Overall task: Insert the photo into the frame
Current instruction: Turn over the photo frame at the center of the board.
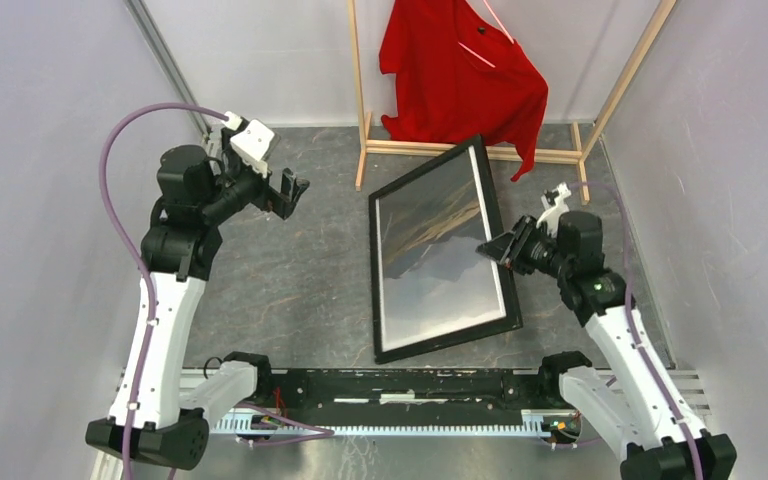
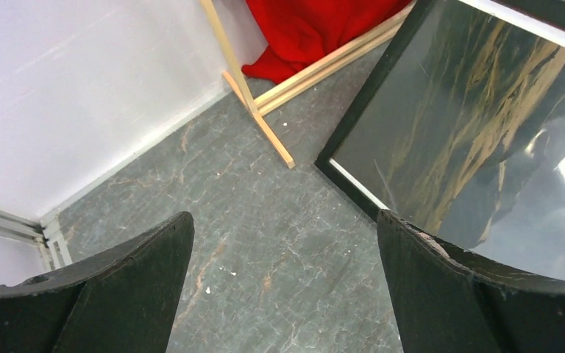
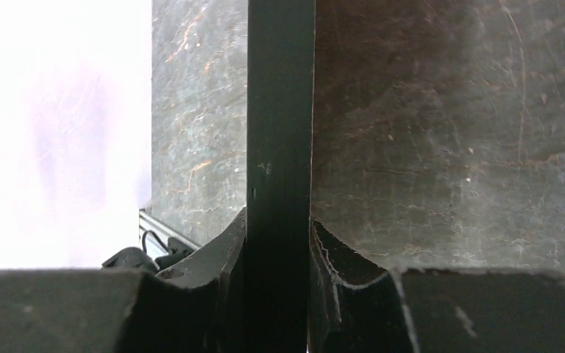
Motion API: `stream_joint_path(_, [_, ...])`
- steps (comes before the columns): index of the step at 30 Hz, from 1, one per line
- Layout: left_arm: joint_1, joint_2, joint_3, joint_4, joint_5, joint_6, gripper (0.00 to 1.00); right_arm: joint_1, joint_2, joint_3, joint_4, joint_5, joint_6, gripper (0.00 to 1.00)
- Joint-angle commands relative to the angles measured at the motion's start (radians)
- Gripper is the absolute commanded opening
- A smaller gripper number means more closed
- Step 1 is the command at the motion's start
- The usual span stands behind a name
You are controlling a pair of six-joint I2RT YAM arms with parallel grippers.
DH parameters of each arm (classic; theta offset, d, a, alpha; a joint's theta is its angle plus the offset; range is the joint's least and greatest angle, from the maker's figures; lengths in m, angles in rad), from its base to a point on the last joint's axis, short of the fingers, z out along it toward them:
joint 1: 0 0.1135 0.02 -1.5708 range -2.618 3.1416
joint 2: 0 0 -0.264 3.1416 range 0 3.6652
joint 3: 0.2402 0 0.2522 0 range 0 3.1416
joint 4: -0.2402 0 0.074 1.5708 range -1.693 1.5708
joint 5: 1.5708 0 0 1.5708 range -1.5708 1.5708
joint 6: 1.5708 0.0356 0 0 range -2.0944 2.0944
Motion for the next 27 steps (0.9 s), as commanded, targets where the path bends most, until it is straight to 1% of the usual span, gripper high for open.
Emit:
stream_joint_path(1, [0.012, 0.062, 0.008, -0.033, 0.015, -0.028, 1.00, -0.012, -0.094, -0.226, 0.374, 0.085, 0.166, 0.17])
stream_joint_path(3, [0.015, 0.081, -0.005, -0.046, 0.035, -0.018, 1.00, -0.013, -0.134, -0.329, 0.479, 0.129, 0.230, 0.20])
stream_joint_path(5, [0.018, 0.086, -0.019, -0.049, 0.036, -0.007, 1.00, -0.013, -0.132, -0.380, 0.533, 0.143, 0.251, 0.21])
stream_joint_path(8, [0.023, 0.076, -0.042, -0.048, 0.042, 0.013, 1.00, -0.012, -0.090, -0.367, 0.498, 0.136, 0.188, 0.21])
stream_joint_path(10, [0.028, 0.066, -0.061, -0.042, 0.043, 0.020, 1.00, -0.012, -0.090, -0.368, 0.478, 0.162, 0.157, 0.22])
stream_joint_path(15, [0.039, 0.070, -0.098, -0.047, 0.068, 0.025, 1.00, -0.012, -0.085, -0.386, 0.405, 0.223, 0.040, 0.29])
stream_joint_path(20, [0.071, 0.112, -0.108, -0.077, 0.097, 0.041, 1.00, -0.012, -0.084, -0.487, 0.433, 0.233, -0.022, 0.33])
stream_joint_path(22, [0.089, 0.120, -0.112, -0.077, 0.108, 0.049, 1.00, -0.013, -0.081, -0.523, 0.450, 0.228, -0.045, 0.36])
stream_joint_path(27, [0.112, 0.126, -0.135, -0.063, 0.111, 0.069, 1.00, -0.013, -0.064, -0.554, 0.436, 0.220, -0.116, 0.60])
